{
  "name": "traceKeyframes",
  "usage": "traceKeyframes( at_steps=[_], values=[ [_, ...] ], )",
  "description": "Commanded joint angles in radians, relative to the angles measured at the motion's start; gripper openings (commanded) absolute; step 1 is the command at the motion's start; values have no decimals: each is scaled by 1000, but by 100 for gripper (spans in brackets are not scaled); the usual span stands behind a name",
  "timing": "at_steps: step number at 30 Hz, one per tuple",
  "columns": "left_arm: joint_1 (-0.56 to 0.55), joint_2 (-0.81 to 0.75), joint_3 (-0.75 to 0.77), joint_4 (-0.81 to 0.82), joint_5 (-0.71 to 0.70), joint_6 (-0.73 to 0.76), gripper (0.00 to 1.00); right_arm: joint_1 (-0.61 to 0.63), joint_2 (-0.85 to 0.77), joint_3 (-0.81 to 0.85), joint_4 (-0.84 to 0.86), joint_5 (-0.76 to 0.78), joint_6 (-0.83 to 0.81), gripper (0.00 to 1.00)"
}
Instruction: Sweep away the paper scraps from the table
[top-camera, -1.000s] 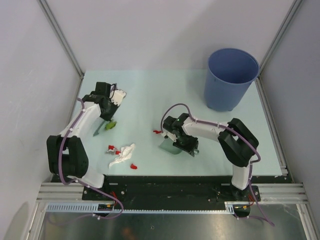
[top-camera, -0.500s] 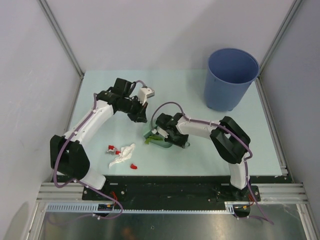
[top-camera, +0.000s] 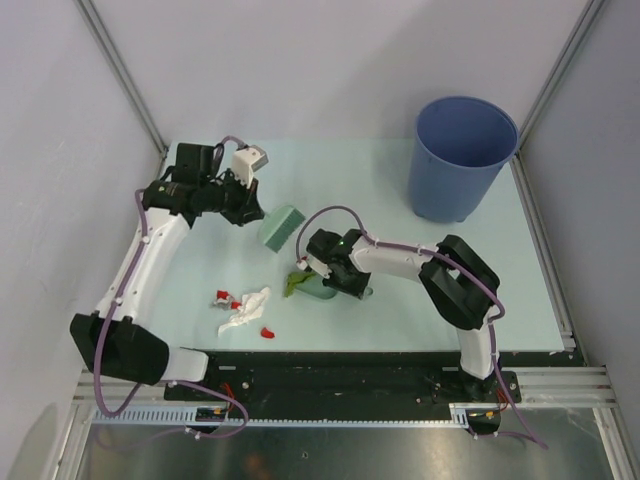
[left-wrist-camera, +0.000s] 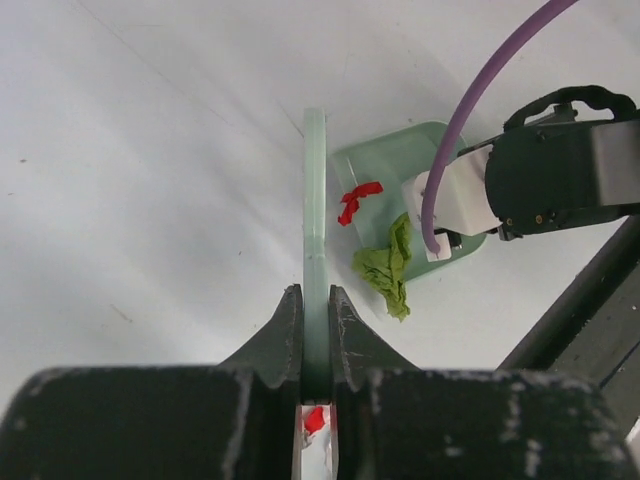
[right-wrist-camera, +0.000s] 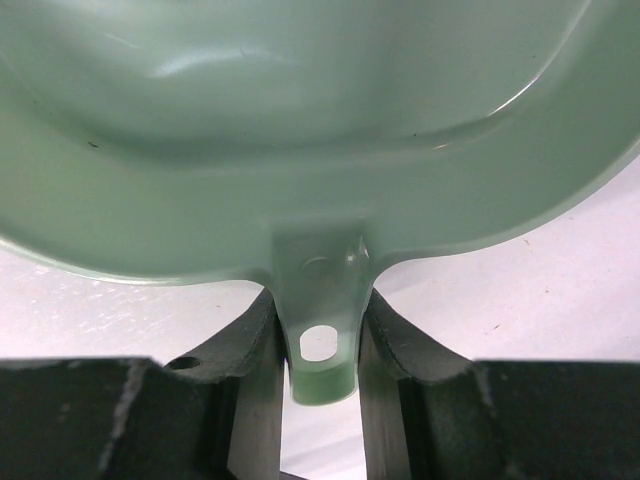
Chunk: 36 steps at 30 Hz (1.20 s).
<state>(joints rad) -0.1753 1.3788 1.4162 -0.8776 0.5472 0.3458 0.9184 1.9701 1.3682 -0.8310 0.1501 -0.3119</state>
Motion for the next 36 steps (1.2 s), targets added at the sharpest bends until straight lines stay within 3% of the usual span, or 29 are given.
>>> traceKeyframes(
  at_steps=[1, 6, 14, 18, 24, 30, 36],
  values=[
    [-1, -43, 6, 5, -102, 15, 0, 25, 13, -6, 4, -20, 57, 0],
    [7, 58, -82, 15, -168, 4, 0, 45, 9, -8, -10, -1, 85, 0],
    [2, 186, -132, 26, 54, -14, 0, 74, 107, 97, -241, 22, 218, 0],
    [-10, 151, -158, 20, 215, 9, 0, 74, 128, 144, -241, -10, 220, 0],
    [-44, 59, -164, 9, 332, 22, 0, 66, 150, 258, -209, -56, 226, 0],
    [-27, 49, -102, 0, 252, 12, 0, 34, 92, 189, -129, -141, 252, 0],
    [11, 58, 27, -1, 71, -2, 0, 66, 21, 83, -108, -115, 234, 0]
  ],
)
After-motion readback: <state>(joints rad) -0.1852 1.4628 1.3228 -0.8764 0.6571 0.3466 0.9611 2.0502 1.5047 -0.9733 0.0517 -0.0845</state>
